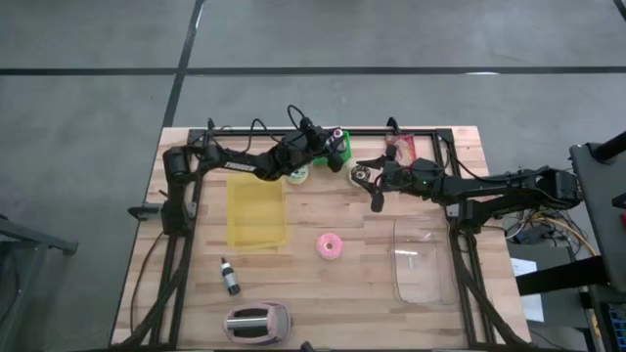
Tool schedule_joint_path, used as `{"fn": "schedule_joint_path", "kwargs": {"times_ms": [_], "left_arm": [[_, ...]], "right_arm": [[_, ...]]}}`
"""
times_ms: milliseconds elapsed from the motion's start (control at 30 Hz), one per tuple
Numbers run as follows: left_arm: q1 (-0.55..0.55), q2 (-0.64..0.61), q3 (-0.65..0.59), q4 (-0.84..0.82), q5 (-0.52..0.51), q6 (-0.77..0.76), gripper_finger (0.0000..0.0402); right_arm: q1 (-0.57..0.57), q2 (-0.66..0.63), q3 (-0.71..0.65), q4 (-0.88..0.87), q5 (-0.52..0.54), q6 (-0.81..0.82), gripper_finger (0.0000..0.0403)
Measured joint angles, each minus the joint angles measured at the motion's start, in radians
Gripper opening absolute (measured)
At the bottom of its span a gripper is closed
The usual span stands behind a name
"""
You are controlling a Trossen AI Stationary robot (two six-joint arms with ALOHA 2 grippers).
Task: Pick & Place Food Item
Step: Put the pink food coloring bottle into the green bin
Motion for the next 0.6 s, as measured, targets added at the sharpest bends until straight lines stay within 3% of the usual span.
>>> {"fn": "schedule_joint_path", "kwargs": {"times_ms": [200, 600], "left_arm": [[0.000, -0.001, -0.008, -0.078, -0.028, -0.021, 0.0112], [-0.007, -0.012, -0.008, -0.035, -0.033, 0.013, 0.0112]], "right_arm": [[0.000, 0.000, 0.000, -0.003, 0.000, -0.003, 0.0231], [0.000, 0.000, 0.000, -0.004, 0.000, -0.003, 0.0231]]}}
